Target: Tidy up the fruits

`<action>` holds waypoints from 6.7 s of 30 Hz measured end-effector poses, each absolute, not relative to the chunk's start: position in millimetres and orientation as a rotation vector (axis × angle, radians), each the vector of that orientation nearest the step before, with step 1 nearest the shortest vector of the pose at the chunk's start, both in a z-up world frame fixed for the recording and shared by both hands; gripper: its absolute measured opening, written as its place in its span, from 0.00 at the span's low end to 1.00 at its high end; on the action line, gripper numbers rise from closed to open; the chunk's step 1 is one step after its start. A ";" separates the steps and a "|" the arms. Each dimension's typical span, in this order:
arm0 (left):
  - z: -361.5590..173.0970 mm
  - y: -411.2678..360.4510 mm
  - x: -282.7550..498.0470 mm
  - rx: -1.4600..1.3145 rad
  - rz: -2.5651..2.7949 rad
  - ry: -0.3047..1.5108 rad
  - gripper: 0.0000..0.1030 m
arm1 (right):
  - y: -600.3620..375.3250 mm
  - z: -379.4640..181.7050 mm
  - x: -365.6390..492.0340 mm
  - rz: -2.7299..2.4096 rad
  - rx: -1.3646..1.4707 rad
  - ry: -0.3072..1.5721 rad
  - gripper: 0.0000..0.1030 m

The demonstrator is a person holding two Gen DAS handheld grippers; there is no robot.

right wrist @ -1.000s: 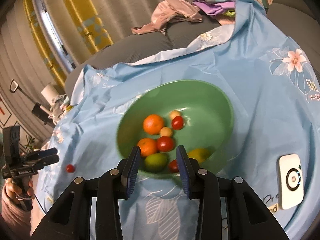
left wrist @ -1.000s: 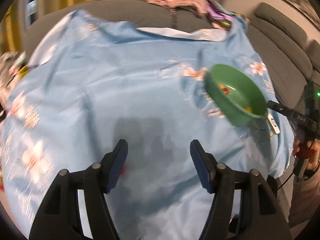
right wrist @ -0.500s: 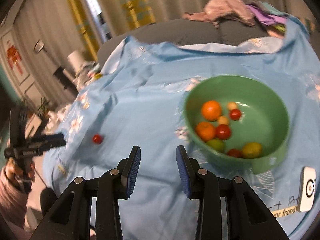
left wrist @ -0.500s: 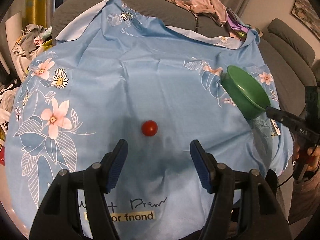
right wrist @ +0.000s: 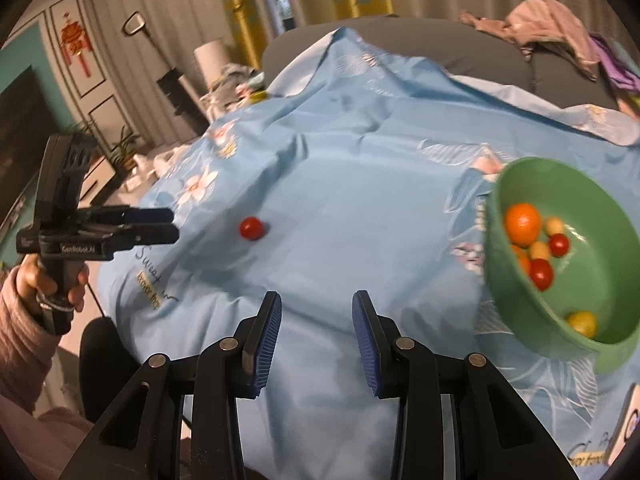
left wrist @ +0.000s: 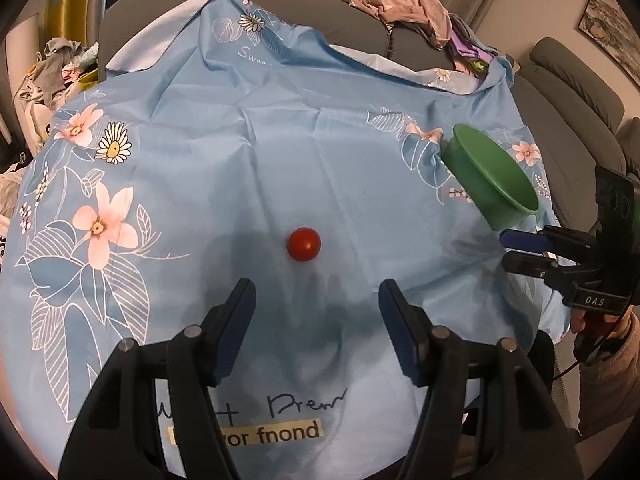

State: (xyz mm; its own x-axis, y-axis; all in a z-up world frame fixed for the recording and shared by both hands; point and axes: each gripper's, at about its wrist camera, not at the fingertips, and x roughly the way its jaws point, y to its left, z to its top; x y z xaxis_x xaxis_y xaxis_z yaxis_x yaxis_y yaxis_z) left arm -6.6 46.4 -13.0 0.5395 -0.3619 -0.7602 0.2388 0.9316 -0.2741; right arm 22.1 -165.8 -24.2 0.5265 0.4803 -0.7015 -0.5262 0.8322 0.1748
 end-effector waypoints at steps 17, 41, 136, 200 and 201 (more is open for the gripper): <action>-30.2 29.9 25.1 0.108 -0.493 0.954 0.34 | -84.8 -39.9 69.5 0.876 -0.291 0.810 0.36; -50.8 0.8 72.4 0.495 -0.634 1.084 0.17 | -37.3 -68.9 121.2 1.058 -0.529 0.910 0.26; 48.5 -137.1 59.6 0.663 -0.922 0.871 0.11 | -189.9 23.1 67.0 0.846 -0.441 0.754 0.17; 74.4 -227.7 78.0 0.415 -0.731 0.732 0.97 | -331.4 49.6 60.8 0.245 -0.039 0.821 0.39; 76.1 -226.3 75.0 0.414 -0.721 0.724 0.98 | -330.8 52.4 56.6 0.236 -0.033 0.812 0.39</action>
